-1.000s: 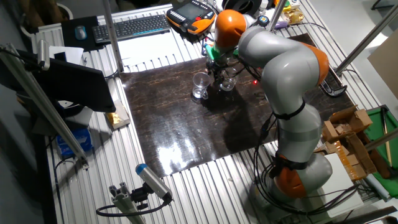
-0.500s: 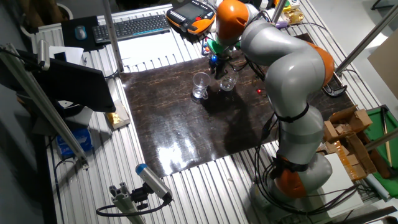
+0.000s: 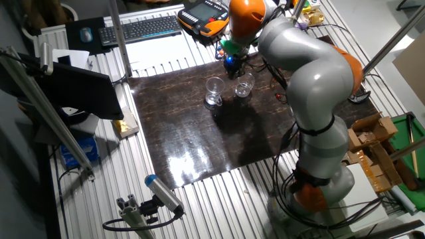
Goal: Pour the water from one cup into another empty cup
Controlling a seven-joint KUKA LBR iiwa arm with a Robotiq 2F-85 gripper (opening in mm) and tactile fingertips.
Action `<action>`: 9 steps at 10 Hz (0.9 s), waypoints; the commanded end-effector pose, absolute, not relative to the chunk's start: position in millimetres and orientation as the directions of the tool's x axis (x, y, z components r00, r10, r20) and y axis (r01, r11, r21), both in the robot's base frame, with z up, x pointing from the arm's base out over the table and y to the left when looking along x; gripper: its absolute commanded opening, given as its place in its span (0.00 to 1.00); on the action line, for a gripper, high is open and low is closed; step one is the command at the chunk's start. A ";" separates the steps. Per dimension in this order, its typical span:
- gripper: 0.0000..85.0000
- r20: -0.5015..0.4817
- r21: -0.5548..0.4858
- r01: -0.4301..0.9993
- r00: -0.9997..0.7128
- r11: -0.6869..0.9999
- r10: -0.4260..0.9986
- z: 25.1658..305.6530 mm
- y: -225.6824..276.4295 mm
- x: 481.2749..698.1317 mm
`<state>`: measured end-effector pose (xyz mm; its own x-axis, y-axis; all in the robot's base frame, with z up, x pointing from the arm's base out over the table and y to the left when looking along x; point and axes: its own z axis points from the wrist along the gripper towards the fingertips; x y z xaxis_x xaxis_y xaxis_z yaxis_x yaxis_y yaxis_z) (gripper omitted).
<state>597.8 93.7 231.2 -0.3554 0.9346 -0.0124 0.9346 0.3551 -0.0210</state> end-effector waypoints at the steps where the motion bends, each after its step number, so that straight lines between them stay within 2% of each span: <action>1: 0.01 -0.020 -0.023 0.915 -0.403 0.402 0.915 242.9 91.0 593.8; 3: 0.01 0.011 -0.011 0.887 -0.462 0.462 0.887 250.5 85.4 585.9; 9: 0.01 0.016 -0.014 0.798 -0.602 0.602 0.798 260.6 73.4 573.8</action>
<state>573.7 73.9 260.4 -0.5977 0.8016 0.0157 0.8014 0.5979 -0.0145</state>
